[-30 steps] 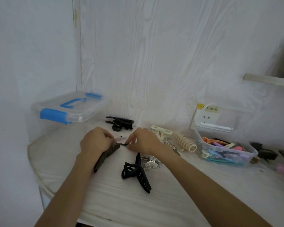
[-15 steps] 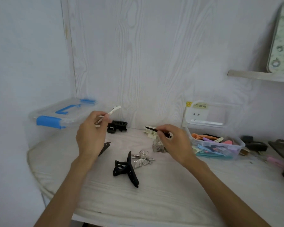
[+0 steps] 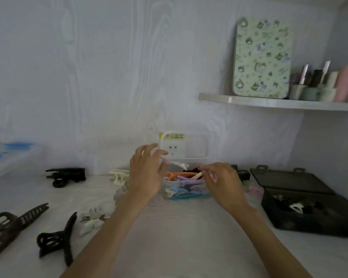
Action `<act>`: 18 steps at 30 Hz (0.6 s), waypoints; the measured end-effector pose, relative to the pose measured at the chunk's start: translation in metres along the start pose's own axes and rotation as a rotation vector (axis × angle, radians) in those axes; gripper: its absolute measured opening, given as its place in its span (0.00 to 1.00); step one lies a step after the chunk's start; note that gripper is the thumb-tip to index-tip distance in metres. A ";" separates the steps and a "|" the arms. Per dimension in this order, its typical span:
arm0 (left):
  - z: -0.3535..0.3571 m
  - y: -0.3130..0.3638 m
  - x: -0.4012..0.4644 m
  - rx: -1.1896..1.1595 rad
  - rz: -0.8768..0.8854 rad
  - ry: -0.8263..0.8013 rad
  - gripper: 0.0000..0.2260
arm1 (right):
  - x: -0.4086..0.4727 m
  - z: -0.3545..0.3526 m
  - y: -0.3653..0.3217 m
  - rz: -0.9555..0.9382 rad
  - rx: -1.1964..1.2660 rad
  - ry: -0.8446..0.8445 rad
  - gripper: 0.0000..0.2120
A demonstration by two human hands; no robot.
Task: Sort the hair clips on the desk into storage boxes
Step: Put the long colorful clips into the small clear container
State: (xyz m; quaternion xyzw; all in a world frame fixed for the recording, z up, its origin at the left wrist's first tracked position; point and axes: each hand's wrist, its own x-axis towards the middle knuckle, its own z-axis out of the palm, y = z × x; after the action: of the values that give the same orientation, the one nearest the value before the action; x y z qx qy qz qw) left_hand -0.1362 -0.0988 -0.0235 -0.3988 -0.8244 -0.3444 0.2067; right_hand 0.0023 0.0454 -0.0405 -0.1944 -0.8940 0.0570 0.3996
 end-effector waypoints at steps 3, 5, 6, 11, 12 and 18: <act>0.021 0.020 0.001 0.047 0.157 0.004 0.18 | -0.004 -0.019 0.034 0.011 -0.056 0.045 0.07; 0.040 0.037 0.000 0.063 0.323 -0.141 0.20 | -0.005 -0.032 0.053 0.085 -0.159 0.060 0.12; 0.053 0.046 -0.002 0.090 0.390 -0.235 0.21 | -0.008 -0.036 0.064 0.131 -0.228 -0.022 0.17; 0.083 0.056 -0.006 0.176 0.453 -0.274 0.15 | -0.022 -0.048 0.092 0.222 -0.473 -0.529 0.25; 0.082 0.054 -0.005 0.183 0.458 -0.269 0.15 | -0.024 -0.051 0.095 0.227 -0.494 -0.527 0.23; 0.068 0.041 -0.010 0.229 0.352 -0.270 0.17 | -0.031 -0.047 0.099 0.003 -0.607 -0.259 0.14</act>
State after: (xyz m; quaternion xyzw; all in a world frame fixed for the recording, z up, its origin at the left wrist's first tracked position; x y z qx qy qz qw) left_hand -0.1015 -0.0361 -0.0592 -0.5527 -0.7961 -0.1509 0.1951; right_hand 0.0853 0.1218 -0.0560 -0.2973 -0.9132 -0.1872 0.2062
